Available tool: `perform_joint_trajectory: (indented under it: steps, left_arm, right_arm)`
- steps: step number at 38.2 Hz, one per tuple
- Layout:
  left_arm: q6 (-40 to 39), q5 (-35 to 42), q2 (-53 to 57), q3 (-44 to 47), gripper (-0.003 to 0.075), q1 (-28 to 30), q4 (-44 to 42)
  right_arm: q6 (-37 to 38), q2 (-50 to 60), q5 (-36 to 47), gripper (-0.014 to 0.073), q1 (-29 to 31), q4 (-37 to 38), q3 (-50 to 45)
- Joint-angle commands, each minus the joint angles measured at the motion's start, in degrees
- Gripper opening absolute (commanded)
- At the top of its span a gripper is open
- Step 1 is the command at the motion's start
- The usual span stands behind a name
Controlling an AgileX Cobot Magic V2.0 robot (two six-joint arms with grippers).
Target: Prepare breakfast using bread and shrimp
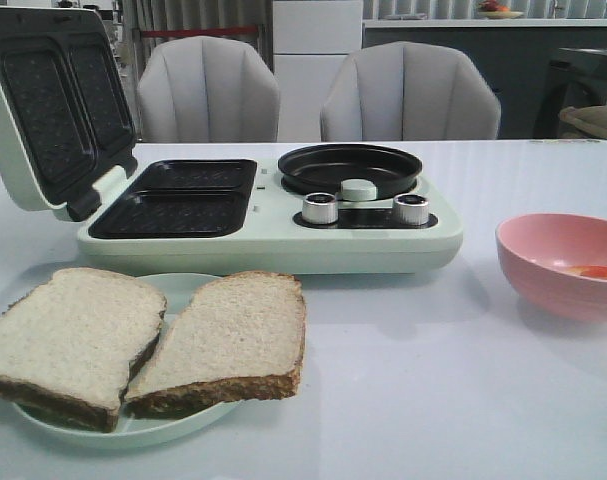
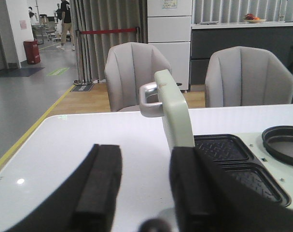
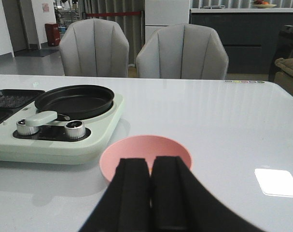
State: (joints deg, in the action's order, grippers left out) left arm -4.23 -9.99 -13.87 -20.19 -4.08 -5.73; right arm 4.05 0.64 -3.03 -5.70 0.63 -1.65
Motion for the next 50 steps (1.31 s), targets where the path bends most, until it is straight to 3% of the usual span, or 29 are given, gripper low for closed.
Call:
perform_joint_trajectory:
  steps: [1,30,40,50]
  left_arm:
    - [-0.5,3.8,-1.0,-1.9,0.0500,0.0,-2.9]
    - [-0.5,5.4,-1.0,-1.1,0.0507,0.0,-2.3]
    - [-0.5,4.8,-3.1,-1.1,0.0507,-1.1,-17.3]
    - [-0.5,1.5,-14.8,-1.1,0.0507,-11.0,-31.4]
  right_arm:
    - [0.1,1.1,4.9,0.0143,0.3,0.6,0.3]
    - [0.1,1.1,4.9,0.0143,0.3,0.6,0.3]
    - [0.1,1.1,4.9,0.0143,0.3,0.6,0.3]
    - [0.1,1.1,4.9,0.0143,0.3,0.6,0.3]
